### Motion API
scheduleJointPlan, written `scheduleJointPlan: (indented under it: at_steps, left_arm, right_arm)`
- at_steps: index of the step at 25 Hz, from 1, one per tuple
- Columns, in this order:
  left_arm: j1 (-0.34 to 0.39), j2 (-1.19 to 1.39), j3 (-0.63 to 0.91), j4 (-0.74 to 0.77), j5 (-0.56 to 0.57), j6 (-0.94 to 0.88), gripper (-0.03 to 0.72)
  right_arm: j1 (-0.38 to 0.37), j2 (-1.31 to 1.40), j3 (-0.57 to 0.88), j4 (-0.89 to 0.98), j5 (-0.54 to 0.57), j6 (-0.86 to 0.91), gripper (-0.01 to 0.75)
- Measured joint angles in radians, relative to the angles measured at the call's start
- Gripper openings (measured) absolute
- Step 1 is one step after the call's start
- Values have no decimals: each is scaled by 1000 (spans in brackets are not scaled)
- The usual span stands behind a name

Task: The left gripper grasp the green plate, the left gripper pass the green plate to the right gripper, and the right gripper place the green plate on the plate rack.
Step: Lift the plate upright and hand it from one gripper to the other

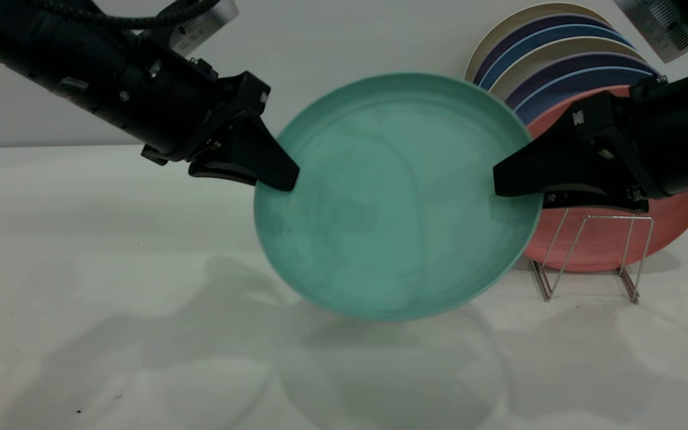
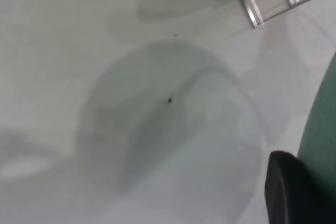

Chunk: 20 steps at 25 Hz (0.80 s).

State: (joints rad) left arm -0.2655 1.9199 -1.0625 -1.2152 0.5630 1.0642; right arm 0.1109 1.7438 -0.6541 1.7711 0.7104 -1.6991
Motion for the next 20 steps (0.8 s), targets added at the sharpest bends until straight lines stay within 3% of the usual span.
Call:
scheduleJointPlan:
  at_steps: [2, 5, 9, 13, 15, 17, 20]
  left_arm:
    - [0, 0, 0, -29, 12, 20, 22]
    - [0, 0, 0, -61, 32, 46, 22]
    - [0, 0, 0, -74, 46, 51, 27]
    - [5, 0, 0, -84, 80, 56, 75]
    - [6, 0, 0, -90, 116, 66, 145]
    - [19, 0, 0, -90, 162, 77, 262]
    - [49, 0, 0, -90, 247, 79, 506]
  right_arm:
    - [0, 0, 0, 0, -1, 4, 421]
    - [0, 0, 0, 0, -1, 30, 316]
    - [0, 0, 0, 1, 2, 53, 88]
    - [0, 0, 0, 11, -14, 62, 54]
    - [0, 0, 0, 10, -32, 58, 54]
    - [0, 0, 0, 9, -38, 40, 54]
    - [-1, 0, 0, 8, -45, -18, 54]
